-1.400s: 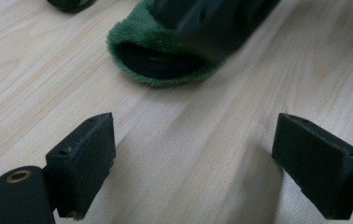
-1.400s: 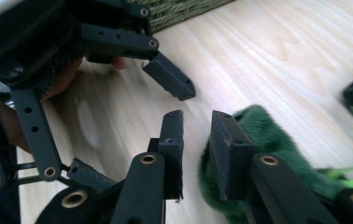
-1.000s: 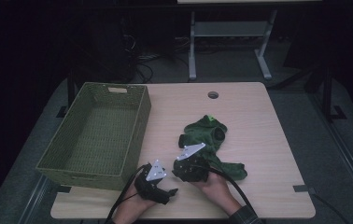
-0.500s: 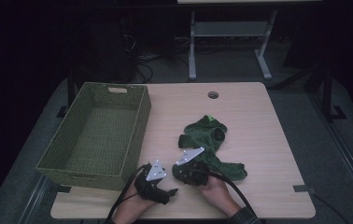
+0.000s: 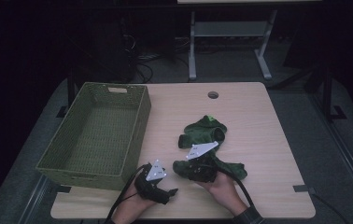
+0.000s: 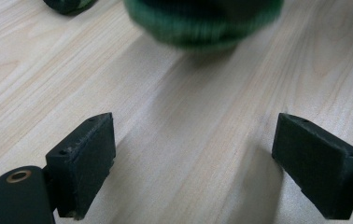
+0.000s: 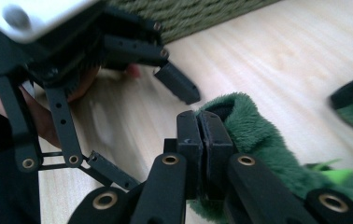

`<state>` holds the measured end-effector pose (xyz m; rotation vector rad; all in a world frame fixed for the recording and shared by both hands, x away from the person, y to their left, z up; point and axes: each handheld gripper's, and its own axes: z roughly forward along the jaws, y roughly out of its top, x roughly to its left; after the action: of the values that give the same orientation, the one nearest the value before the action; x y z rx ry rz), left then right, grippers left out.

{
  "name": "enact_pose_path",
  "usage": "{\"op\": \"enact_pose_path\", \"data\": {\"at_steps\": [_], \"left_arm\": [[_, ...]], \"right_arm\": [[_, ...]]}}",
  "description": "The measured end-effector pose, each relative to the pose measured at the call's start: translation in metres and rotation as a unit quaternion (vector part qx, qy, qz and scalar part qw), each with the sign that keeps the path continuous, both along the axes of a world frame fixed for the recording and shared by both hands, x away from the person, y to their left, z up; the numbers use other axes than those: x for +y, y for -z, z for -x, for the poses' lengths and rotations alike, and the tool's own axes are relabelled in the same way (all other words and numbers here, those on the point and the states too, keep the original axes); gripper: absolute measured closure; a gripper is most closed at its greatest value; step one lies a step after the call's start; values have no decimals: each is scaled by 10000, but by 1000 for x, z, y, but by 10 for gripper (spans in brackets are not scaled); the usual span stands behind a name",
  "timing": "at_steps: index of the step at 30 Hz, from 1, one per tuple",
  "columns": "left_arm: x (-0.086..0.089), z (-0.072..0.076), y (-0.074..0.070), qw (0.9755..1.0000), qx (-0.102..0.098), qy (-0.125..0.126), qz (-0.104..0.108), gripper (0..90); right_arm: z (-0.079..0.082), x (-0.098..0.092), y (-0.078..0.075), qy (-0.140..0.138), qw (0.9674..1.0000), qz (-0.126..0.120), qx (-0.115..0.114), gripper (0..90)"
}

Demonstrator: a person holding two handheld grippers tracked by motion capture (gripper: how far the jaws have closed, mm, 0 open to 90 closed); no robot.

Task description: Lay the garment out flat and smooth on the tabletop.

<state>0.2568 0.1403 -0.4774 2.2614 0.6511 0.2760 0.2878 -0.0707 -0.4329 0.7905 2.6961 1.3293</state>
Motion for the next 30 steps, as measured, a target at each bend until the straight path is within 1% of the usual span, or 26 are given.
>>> {"op": "enact_pose_path", "data": {"at_steps": [5, 7, 11, 13, 17, 19, 20, 22, 23, 25, 26, 27, 30], "left_arm": [[0, 0, 0, 10000, -1, 4, -1, 126], [0, 0, 0, 10000, 3, 5, 0, 127], [0, 0, 0, 10000, -2, 16, -5, 126], [0, 0, 0, 10000, -3, 19, -8, 126], [0, -1, 0, 10000, -3, 27, -12, 126], [0, -1, 0, 10000, -25, 37, -24, 126], [0, 0, 0, 10000, 14, 15, 2, 126], [0, -1, 0, 10000, -8, 27, -11, 126], [0, -1, 0, 10000, -11, 28, -13, 126], [0, -1, 0, 10000, -6, 25, -10, 126], [0, 0, 0, 10000, 4, 21, -4, 127], [-1, 0, 0, 10000, 10, 13, 16, 127], [0, -1, 0, 10000, -7, 35, -20, 126]], "right_arm": [[-1, -16, -12, 131, 9997, -203, -78, 875], [0, -24, -17, 224, 9994, -252, -121, 875], [-2, -38, -21, 387, 9985, -330, -190, 874], [-2, -48, -22, 511, 9979, -357, -177, 873], [-2, -65, -21, 704, 9966, -367, -202, 873], [-2, -73, -19, 827, 9957, -395, -152, 872], [-2, -76, -18, 852, 9956, -380, -127, 871], [-2, -82, -15, 955, 9947, -365, -114, 865], [-3, -85, -13, 990, 9945, -326, -74, 860], [-3, -90, -10, 1073, 9939, -258, -78, 852], [-3, -92, -8, 1142, 9932, -240, -19, 843], [-3, -93, -7, 1167, 9930, -199, -25, 837], [-3, -100, -5, 1287, 9916, -140, 0, 814]]}}
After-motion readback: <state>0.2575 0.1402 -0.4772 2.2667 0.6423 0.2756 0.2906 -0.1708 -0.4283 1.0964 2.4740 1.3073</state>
